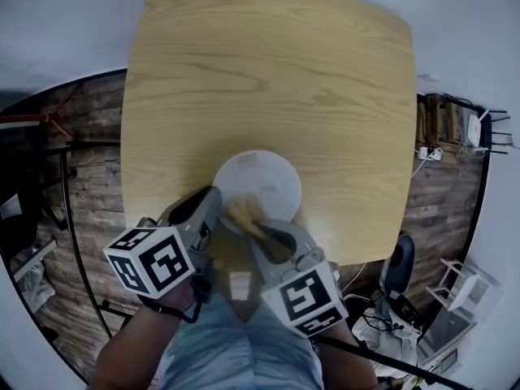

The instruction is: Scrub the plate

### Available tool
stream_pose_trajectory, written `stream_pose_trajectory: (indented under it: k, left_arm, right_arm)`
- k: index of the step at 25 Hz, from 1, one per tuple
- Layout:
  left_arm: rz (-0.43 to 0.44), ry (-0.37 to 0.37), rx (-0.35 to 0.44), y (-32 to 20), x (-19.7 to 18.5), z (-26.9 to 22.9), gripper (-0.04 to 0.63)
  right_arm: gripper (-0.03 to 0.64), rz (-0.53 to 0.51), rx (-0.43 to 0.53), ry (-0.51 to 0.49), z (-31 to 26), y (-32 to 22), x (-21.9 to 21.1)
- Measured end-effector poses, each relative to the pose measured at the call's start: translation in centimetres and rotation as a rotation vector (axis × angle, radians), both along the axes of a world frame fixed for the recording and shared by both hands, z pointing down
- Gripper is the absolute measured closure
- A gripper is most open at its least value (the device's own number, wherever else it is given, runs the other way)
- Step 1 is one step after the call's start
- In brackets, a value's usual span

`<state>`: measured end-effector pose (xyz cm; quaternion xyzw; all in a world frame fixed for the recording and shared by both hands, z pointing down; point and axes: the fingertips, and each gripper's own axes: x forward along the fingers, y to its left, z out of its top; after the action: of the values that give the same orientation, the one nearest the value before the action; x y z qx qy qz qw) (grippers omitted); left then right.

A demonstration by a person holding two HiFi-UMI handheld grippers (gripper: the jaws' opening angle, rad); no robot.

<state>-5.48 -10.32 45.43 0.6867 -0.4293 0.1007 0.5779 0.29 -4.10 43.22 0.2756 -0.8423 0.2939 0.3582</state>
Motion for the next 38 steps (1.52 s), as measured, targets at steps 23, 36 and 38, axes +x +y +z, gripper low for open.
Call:
stream_pose_trajectory:
  k: [23, 36, 38]
  left_arm:
    - [0.095, -0.046, 0.039, 0.6, 1.4, -0.9, 0.543]
    - [0.206, -0.111, 0.146, 0.0, 1.8, -2.4, 0.544]
    - [0.216, -0.121, 0.157, 0.1, 1.9, -2.6, 0.545]
  right_arm:
    - [0.568, 0.229, 0.074, 0.134, -0.4, -4.7, 7.1]
    - [0.568, 0.071, 0.064, 0.032, -0.4, -4.9, 1.7]
    - [0.568, 0.028, 0.06, 0.012, -0.7, -4.1, 0.8]
